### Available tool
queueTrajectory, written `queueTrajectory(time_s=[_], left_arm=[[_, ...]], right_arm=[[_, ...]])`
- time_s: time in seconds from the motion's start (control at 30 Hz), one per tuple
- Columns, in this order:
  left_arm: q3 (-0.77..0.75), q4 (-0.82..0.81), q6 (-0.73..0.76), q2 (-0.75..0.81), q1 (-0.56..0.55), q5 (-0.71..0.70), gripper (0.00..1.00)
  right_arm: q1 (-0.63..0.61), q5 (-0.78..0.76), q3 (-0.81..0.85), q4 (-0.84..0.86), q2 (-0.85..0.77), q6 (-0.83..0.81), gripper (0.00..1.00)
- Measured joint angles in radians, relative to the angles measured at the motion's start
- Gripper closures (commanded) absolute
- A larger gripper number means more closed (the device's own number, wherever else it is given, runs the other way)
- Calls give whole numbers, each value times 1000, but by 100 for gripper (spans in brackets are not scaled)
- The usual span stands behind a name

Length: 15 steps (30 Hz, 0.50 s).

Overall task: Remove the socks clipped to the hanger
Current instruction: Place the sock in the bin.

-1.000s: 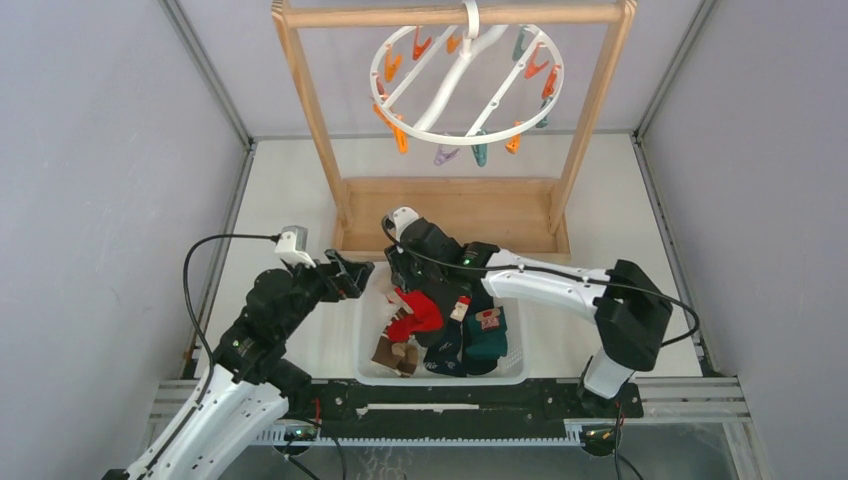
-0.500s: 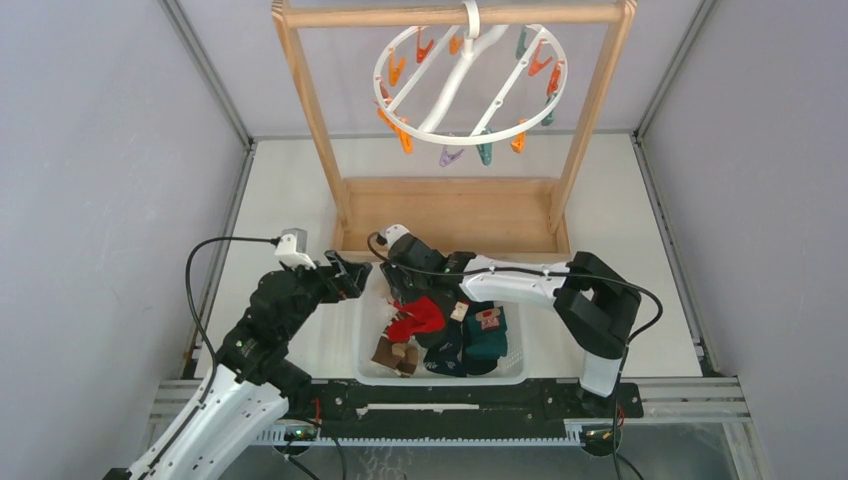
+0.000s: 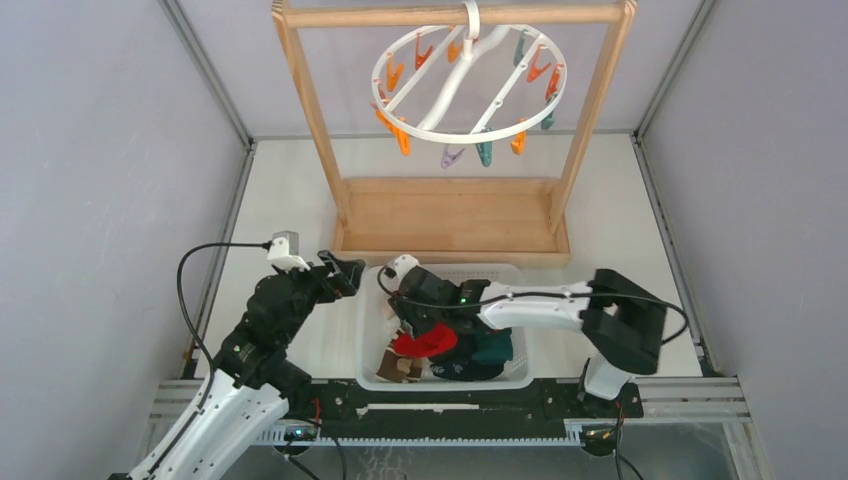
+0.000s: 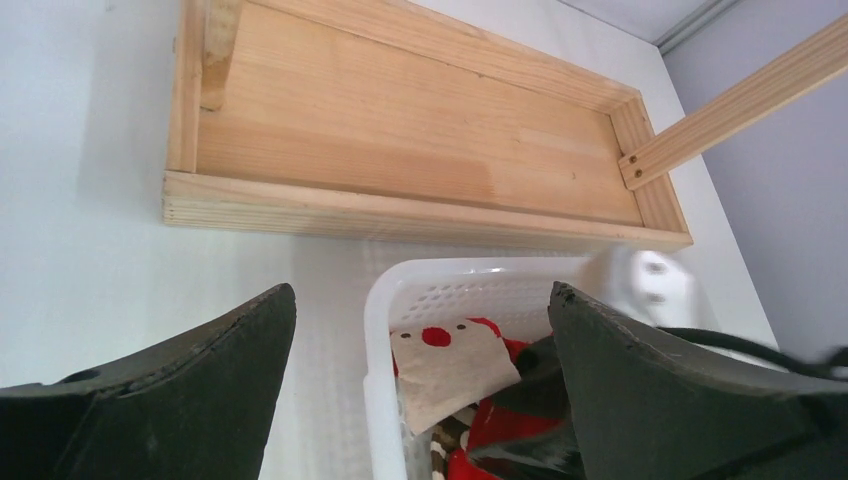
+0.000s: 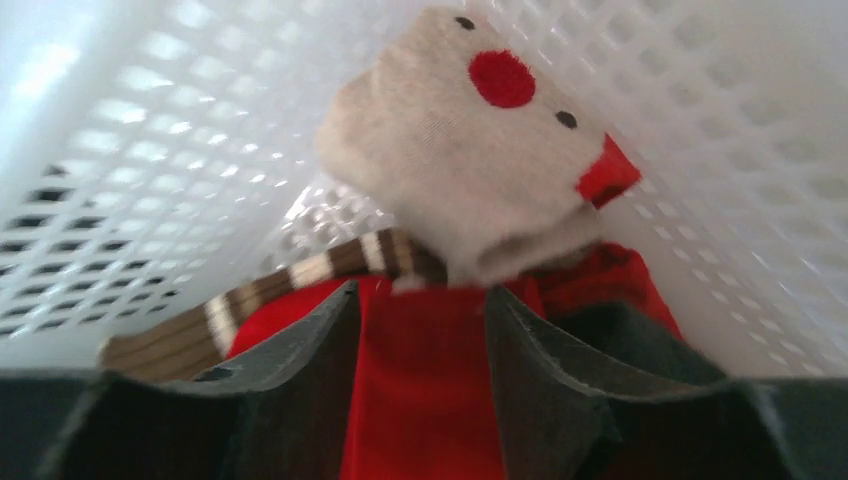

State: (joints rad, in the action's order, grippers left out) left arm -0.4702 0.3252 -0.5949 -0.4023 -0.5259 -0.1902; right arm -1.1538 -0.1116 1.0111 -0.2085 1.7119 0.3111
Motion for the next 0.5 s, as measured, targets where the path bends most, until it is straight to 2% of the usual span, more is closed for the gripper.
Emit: queueTrajectory(time_s=[0.07,0.1,0.33,0.5], left_arm=[[0,2,1,5,0,-18,0],[0,5,2,6,0,-28,0],[-3,40,39,7,0,-111,0],[-35,44,82,9,0,-147,0]], right_arm=[[-3,-6,-17,-10,-72,4,6],[-5,-15,-21,-15,-122,2,1],[2,-116,-31,-17,-438,-16,0],[81,-151,-107,-19,-636,-38,0]])
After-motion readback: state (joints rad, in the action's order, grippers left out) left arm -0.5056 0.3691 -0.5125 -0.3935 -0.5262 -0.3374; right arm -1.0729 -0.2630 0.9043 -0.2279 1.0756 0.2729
